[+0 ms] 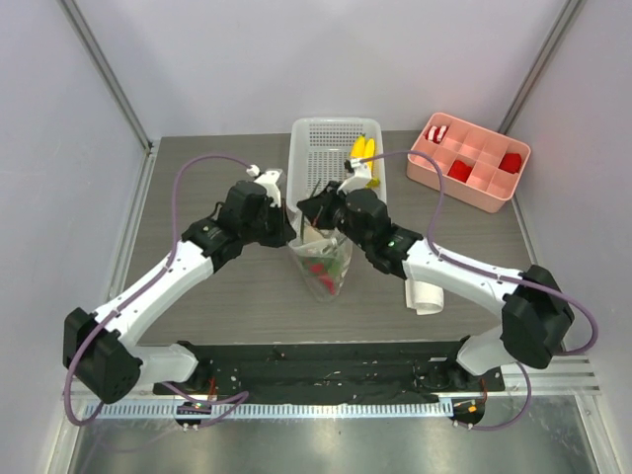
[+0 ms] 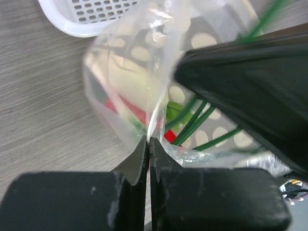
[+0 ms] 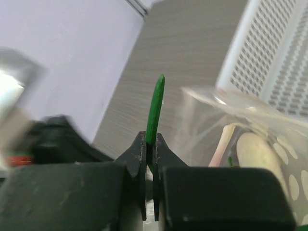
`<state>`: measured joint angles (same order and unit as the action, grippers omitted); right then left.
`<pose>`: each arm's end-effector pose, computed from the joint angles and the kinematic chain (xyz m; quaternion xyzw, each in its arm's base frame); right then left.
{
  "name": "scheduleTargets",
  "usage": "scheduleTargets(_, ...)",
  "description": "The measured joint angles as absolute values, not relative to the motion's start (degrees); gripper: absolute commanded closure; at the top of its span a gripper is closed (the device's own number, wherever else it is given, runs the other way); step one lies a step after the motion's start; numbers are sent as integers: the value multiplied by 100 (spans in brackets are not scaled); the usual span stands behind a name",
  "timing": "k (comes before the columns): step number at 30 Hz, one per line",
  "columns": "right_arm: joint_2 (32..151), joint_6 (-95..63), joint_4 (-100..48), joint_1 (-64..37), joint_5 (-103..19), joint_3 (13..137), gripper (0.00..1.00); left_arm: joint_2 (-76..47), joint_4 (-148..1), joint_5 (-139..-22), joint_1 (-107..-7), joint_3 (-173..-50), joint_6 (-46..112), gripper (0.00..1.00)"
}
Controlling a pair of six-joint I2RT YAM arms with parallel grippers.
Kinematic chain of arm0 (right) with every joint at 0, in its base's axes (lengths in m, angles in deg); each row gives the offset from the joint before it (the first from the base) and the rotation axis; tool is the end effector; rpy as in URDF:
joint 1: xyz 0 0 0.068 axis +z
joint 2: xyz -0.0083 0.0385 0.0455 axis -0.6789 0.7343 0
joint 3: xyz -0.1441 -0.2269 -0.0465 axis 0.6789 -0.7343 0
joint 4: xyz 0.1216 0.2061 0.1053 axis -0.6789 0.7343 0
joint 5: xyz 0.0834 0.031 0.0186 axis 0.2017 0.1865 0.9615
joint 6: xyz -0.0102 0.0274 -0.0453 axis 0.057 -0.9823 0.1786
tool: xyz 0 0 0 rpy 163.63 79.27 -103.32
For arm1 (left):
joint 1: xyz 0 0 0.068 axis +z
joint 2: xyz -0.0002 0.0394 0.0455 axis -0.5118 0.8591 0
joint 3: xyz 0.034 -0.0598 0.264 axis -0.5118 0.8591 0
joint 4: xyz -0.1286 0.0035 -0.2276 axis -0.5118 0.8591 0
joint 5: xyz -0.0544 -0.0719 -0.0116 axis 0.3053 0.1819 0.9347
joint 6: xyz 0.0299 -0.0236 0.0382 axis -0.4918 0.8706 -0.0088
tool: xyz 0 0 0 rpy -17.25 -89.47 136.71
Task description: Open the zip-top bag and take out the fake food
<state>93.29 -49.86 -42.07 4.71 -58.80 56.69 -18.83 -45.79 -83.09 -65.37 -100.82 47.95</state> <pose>0.2358 0.2486 0.3036 0.0065 0.7679 0.3984 0.5016 0.2238 -0.1584 0.3177 0.0808 0.8841 -0.2711 0.3719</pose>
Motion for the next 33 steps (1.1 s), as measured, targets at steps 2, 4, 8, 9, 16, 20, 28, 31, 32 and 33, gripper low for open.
scheduleTargets(2,9288,-4829,-4041,527,-5952,6086,99,-1706,-4551,-8320,-6535,-10136,4771,100)
scheduleTargets(4,9233,-4654,-3835,567,-5998,6604,99,-1612,-4494,-8320,-6526,-10136,4766,100)
scheduleTargets(8,9096,-4418,-3479,595,-5970,7378,99,-1605,-4507,-8342,-6526,-10178,4766,100)
scheduleTargets(9,9069,-4378,-3403,595,-5959,7492,99,-1607,-4514,-8348,-6526,-10208,4766,100)
scheduleTargets(16,8728,-4193,-3147,600,-6109,7802,99,-1642,-4490,-8545,-6526,-10235,4749,100)
scheduleTargets(20,8757,-4164,-3094,604,-6125,8034,99,-1686,-4485,-8648,-6526,-10235,4749,100)
scheduleTargets(28,8774,-4125,-3151,604,-5825,7737,99,-2163,-4455,-8993,-6526,-10189,4716,100)
scheduleTargets(31,8715,-3998,-3125,604,-5454,7389,99,-2412,-4448,-9153,-6526,-10154,4701,100)
scheduleTargets(32,8669,-3946,-3140,604,-5318,7254,99,-2477,-4446,-9207,-6526,-10143,4698,100)
scheduleTargets(33,8575,-3884,-3127,604,-5157,7029,99,-2521,-4448,-9255,-6526,-10136,4701,100)
